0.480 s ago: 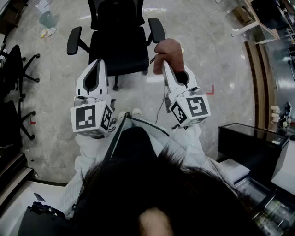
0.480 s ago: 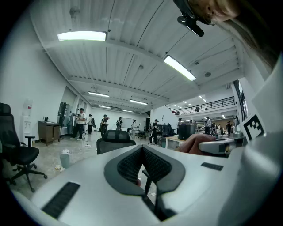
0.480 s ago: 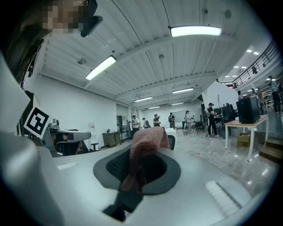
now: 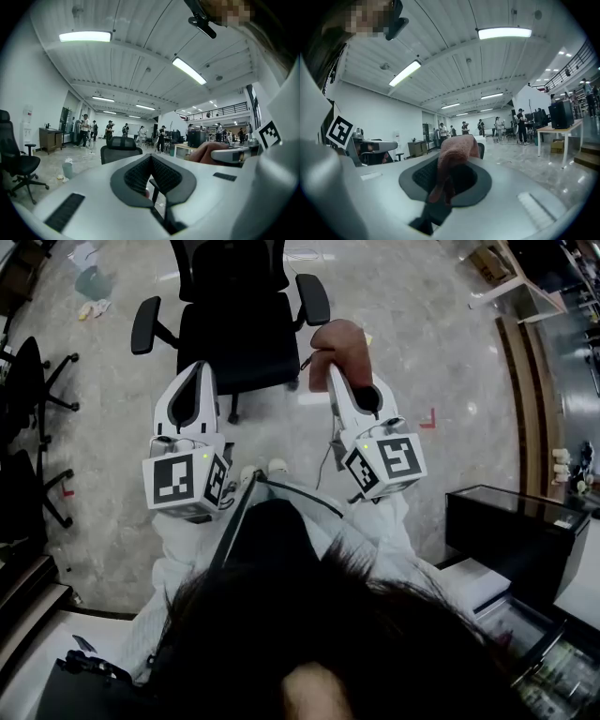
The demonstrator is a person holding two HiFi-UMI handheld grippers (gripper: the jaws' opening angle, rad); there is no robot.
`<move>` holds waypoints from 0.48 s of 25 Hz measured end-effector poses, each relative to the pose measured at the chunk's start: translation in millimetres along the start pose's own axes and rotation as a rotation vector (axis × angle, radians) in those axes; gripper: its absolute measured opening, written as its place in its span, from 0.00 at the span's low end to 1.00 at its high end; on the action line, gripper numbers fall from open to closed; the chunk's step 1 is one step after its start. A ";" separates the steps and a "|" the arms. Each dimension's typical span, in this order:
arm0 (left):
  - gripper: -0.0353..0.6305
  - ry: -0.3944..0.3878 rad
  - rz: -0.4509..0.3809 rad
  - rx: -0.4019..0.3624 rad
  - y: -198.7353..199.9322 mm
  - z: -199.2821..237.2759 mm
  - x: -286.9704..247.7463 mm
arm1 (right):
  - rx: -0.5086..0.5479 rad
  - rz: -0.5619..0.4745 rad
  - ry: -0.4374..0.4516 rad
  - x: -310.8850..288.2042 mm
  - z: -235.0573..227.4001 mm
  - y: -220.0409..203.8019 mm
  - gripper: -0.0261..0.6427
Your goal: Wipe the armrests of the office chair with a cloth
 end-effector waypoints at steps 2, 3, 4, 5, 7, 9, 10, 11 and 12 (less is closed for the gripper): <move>0.06 -0.002 0.003 0.002 -1.6 -4.1 -3.7 | -0.006 -0.001 0.000 1.0 -4.4 -0.8 0.11; 0.06 -0.003 0.004 0.002 -2.5 -7.1 -5.8 | -0.008 0.000 0.000 2.0 -7.4 -1.3 0.11; 0.06 -0.005 0.006 0.002 -3.6 -10.5 -8.2 | -0.010 0.001 0.001 3.1 -11.1 -1.9 0.11; 0.06 -0.009 0.008 0.003 -4.7 -14.1 -11.0 | -0.012 0.002 0.000 4.1 -15.5 -2.6 0.11; 0.06 -0.012 0.013 0.005 -7.2 -20.1 -16.8 | -0.017 0.006 -0.002 5.2 -25.3 -4.3 0.11; 0.06 -0.008 0.020 0.005 -10.8 -24.2 -22.2 | -0.022 0.015 -0.005 5.7 -36.1 -7.2 0.11; 0.06 -0.004 0.025 0.005 -13.3 -25.8 -25.0 | -0.023 0.023 -0.007 5.4 -42.0 -9.4 0.11; 0.06 0.000 0.031 0.007 -16.3 -27.0 -28.1 | -0.024 0.033 -0.008 4.5 -48.5 -12.4 0.11; 0.06 0.003 0.037 0.009 -19.6 -27.7 -31.7 | -0.026 0.044 -0.010 2.9 -55.5 -16.1 0.11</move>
Point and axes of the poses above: the fingertips, and each gripper's own axes: x backward along the fingers, z to its left, y out of its top, the point moved 4 cm from there along x, backward along the fingers, and after that the axes turned 3 degrees about -z, right-handed, at the moved point
